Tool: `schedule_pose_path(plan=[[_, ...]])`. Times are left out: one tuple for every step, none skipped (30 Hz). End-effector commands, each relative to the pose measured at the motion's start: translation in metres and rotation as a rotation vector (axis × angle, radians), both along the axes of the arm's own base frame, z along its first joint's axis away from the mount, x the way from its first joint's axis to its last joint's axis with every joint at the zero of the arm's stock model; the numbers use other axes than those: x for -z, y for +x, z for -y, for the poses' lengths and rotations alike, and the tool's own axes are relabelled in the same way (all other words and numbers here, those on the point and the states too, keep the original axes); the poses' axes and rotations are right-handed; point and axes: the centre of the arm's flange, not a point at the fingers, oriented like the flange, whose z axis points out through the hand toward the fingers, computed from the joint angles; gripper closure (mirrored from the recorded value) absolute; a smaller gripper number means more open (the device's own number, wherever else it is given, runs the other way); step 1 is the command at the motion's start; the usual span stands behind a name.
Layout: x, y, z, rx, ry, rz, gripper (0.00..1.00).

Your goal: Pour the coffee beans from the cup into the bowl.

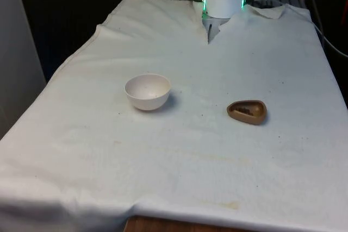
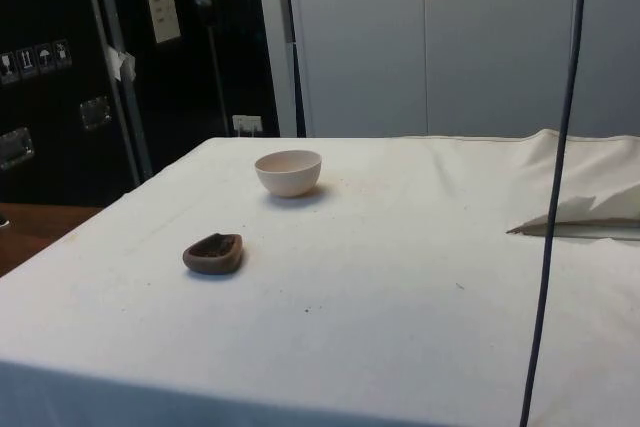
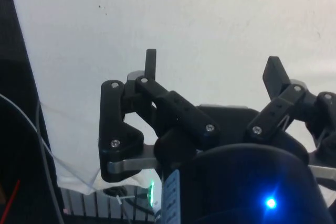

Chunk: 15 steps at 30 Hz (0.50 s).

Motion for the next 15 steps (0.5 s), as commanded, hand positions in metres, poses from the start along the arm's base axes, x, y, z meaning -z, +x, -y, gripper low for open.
schedule_pose_path(plan=[[0.001,0.0,-0.005,0.005,-0.005,0.022,0.0],[0.001,0.0,-0.002,0.0,0.001,0.005,0.0],[0.002,0.0,-0.006,0.006,-0.005,0.026,0.0],[0.004,0.0,-0.009,0.006,-0.005,0.03,0.0],[0.006,-0.001,-0.011,0.006,-0.005,0.034,0.0],[0.007,-0.001,-0.014,0.006,-0.004,0.036,0.0],[0.013,-0.001,-0.019,0.005,-0.004,0.041,0.0],[0.016,-0.001,-0.022,0.006,-0.004,0.043,0.0],[0.018,-0.001,-0.025,0.005,-0.004,0.045,0.0],[0.016,-0.002,-0.022,0.0,0.005,0.033,0.0],[0.021,-0.001,-0.027,0.004,-0.004,0.047,0.0],[0.025,-0.001,-0.031,0.003,-0.006,0.047,0.0],[0.028,-0.001,-0.034,0.002,-0.007,0.048,0.0],[0.031,0.0,-0.037,0.001,-0.009,0.048,0.0],[0.034,0.0,-0.041,0.001,-0.011,0.05,0.0]])
